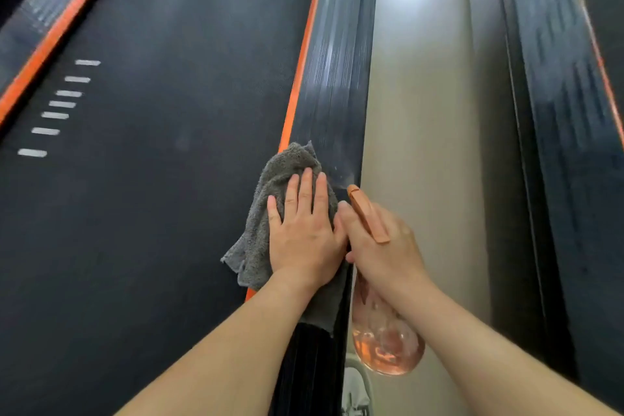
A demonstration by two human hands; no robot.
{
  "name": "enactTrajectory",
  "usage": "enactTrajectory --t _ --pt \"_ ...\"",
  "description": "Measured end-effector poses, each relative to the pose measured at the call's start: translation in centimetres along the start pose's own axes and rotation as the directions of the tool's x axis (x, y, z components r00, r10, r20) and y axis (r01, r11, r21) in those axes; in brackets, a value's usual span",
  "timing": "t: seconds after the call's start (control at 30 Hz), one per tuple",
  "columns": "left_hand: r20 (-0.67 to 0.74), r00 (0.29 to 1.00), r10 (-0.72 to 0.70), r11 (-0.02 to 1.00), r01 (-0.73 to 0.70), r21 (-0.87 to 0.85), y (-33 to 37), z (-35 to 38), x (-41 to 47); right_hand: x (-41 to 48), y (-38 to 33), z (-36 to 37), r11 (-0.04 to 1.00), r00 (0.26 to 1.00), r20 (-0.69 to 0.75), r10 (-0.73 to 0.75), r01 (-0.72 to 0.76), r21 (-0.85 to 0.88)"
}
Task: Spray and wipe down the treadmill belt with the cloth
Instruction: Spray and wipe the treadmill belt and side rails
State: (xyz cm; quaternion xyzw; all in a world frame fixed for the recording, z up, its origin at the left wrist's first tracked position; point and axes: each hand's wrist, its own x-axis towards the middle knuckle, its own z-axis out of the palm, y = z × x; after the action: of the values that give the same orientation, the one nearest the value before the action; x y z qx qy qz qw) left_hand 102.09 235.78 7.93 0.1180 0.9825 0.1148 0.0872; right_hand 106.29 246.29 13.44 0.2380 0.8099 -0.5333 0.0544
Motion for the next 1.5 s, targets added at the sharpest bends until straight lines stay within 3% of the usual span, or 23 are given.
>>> enactTrajectory --t 0.13,0.3,0.43,0.7,0.87,1.07,1.2,1.33,1.5 --pt "-0.067 0.998 0.011 1.000 -0.009 0.019 0.8 -0.2 5.3 7.4 -2.6 -1.4 0.996 1.000 -0.017 -0.004 0.003 -0.084" --pt "-0.054 0.997 0.056 0.997 -0.052 0.065 0.6 -0.2 9.7 14.2 -5.3 -2.4 0.995 0.999 -0.032 -0.006 0.002 -0.102" --pt "-0.039 0.995 0.091 0.993 -0.088 0.080 1.2 -0.6 13.3 18.5 -6.5 -4.0 0.970 1.000 0.023 -0.011 0.016 -0.242" --pt "0.035 0.996 0.078 0.995 -0.080 0.067 3.3 -2.7 25.5 24.1 -6.2 -5.0 0.998 0.998 0.013 -0.061 0.061 0.002" --pt "0.018 1.000 0.004 0.997 -0.006 0.074 5.2 -3.8 34.8 30.4 -7.5 -5.9 0.993 0.993 -0.023 -0.117 0.117 0.030" --pt "-0.085 0.995 -0.059 0.998 0.057 -0.027 5.1 -2.5 28.8 32.6 -9.0 -7.5 0.993 0.994 0.036 -0.099 0.101 -0.062" --pt "-0.022 1.000 -0.019 0.999 0.020 0.043 4.3 -2.3 24.0 33.2 -10.7 -8.2 0.999 0.998 0.050 -0.029 0.028 0.016" --pt "-0.012 0.999 -0.036 0.997 0.037 0.069 5.0 -3.1 28.0 34.8 -11.5 -8.9 0.995 0.995 0.079 -0.069 0.062 0.080" --pt "-0.037 0.999 -0.029 0.998 0.031 0.050 7.2 -4.1 39.2 40.3 -11.0 -10.3 0.994 0.992 0.066 -0.111 0.110 0.024"
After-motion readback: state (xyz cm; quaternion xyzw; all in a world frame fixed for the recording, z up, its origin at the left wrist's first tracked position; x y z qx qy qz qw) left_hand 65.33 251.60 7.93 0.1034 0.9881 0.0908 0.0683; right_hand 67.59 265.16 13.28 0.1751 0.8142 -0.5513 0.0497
